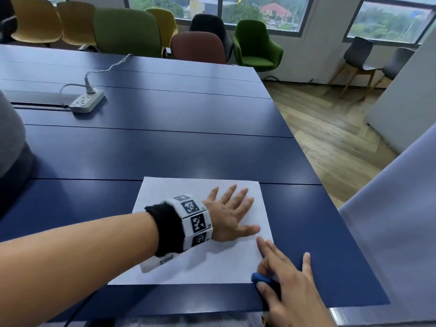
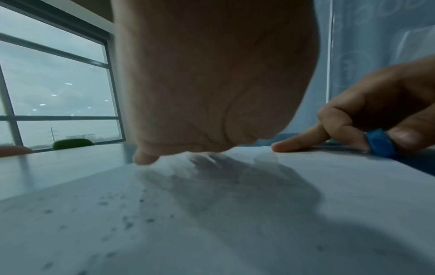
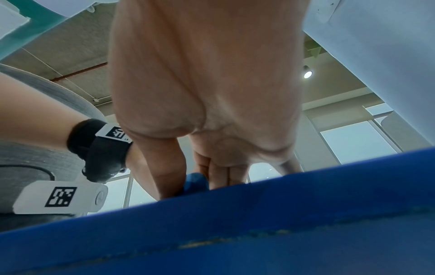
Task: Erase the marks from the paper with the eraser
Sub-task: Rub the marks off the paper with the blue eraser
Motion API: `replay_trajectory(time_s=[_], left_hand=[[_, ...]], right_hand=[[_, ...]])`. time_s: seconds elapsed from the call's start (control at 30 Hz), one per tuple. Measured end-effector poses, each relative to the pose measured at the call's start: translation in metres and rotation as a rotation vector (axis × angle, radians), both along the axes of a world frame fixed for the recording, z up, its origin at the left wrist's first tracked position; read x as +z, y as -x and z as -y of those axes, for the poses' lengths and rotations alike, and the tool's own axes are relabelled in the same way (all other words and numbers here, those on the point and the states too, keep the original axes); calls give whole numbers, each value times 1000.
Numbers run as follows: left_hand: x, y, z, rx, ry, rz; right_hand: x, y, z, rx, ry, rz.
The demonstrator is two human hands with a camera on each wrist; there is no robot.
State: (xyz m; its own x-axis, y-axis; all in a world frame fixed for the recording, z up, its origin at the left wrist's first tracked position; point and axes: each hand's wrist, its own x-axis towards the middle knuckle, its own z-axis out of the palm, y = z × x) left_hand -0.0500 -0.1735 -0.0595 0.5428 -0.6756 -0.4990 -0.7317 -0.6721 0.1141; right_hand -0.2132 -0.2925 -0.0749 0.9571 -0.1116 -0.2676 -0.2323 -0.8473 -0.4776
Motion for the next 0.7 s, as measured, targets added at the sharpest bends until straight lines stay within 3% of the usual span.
replay_trajectory(time_s=[0.13,0.4,0.5,0.57,0.63,0.7], left_hand=[[-10,-8,-13,-44,-80,22],[5,-9,-74,206,-133,-17],[3,31,-65,-54,-69,51],[-2,64,-55,-238,-16,-37],[-7,83,-48,-290,8,-65],[-9,81,-53,-213,-6,-50]], right_hand=[[-1,1,1,4,13,-1],[-4,3,1,-14,-18,38],[-4,3,1,-28,-31,50],[-2,4,0,-26,-28,57],[-1,5,0,-26,-21,68],[-3,5,1,-32,-54,89]])
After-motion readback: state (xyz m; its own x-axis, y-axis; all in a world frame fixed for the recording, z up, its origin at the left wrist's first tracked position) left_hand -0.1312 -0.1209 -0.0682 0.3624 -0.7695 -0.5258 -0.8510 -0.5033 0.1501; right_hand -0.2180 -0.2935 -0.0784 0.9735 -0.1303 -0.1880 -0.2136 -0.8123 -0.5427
